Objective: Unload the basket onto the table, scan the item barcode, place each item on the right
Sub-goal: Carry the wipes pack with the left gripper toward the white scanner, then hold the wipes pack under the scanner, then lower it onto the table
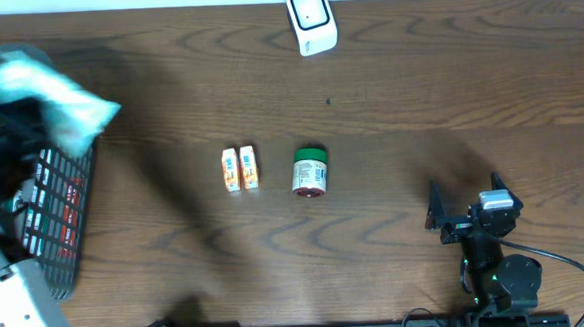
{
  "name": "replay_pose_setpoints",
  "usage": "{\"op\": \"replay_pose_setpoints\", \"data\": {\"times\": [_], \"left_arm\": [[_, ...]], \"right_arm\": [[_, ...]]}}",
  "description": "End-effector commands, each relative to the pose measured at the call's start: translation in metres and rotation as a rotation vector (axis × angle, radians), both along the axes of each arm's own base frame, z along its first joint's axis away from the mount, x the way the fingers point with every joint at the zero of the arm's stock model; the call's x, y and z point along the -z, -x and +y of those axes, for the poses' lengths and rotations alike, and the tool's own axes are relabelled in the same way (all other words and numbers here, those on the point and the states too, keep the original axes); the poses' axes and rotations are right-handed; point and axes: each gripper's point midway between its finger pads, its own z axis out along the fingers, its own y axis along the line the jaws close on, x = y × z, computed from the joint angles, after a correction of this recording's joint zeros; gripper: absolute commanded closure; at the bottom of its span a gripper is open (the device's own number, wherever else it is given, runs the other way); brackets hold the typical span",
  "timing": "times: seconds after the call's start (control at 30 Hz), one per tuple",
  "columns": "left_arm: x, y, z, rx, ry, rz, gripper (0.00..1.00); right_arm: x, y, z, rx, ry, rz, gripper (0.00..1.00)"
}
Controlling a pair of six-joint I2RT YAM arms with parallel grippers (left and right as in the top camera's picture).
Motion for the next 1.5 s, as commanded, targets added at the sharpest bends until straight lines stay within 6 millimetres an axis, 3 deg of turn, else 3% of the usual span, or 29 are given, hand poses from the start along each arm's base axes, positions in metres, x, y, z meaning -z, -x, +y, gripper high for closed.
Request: {"op": "replay_pose_setpoints", "data": {"times": [0.0,0.13,0.23,0.27,0.37,0.5,0.73,0.93,1.37,1.4,1.47], "left_arm": [[0.009,-0.016,-0.072,0.238,0.007,0.027,0.93],[0.037,-0.043,-0.135,0.347,-0.065,0.111,0.93],[0.063,-0.059,-0.202,0.494,-0.076,0.154,0.93],[0.077,-0.066,-0.237,0.566,-0.077,0.169,0.93],[0.107,-0.078,-0.293,0.659,-0.053,0.198,0.93],[0.153,-0.085,-0.342,0.714,-0.018,0.279,0.93],[0.244,-0.063,-0.419,0.851,-0.046,0.427,0.92],[0.29,-0.047,-0.455,0.915,-0.08,0.465,0.92],[0.333,-0.041,-0.455,0.853,-0.223,0.5,0.9],[0.333,-0.04,-0.456,0.855,-0.224,0.501,0.83],[0.33,-0.042,-0.456,0.853,-0.22,0.492,0.39]], "right_arm": [[0.0,0.0,-0.001,0.005,-0.012,0.001,0.01],[0.0,0.0,-0.001,0.005,-0.012,0.001,0.01],[0.0,0.0,-0.001,0.005,-0.012,0.001,0.01],[0.0,0.0,-0.001,0.005,-0.012,0.001,0.01],[0.0,0.0,-0.001,0.005,-0.012,0.001,0.01],[0.0,0.0,-0.001,0.005,-0.012,0.001,0.01],[0.0,0.0,-0.001,0.005,-0.012,0.001,0.01],[0.0,0.0,-0.001,0.005,-0.012,0.001,0.01],[0.0,0.0,-0.001,0.005,-0.012,0.001,0.01],[0.0,0.0,-0.001,0.005,-0.012,0.001,0.01],[0.0,0.0,-0.001,0.005,-0.012,0.001,0.01]]}}
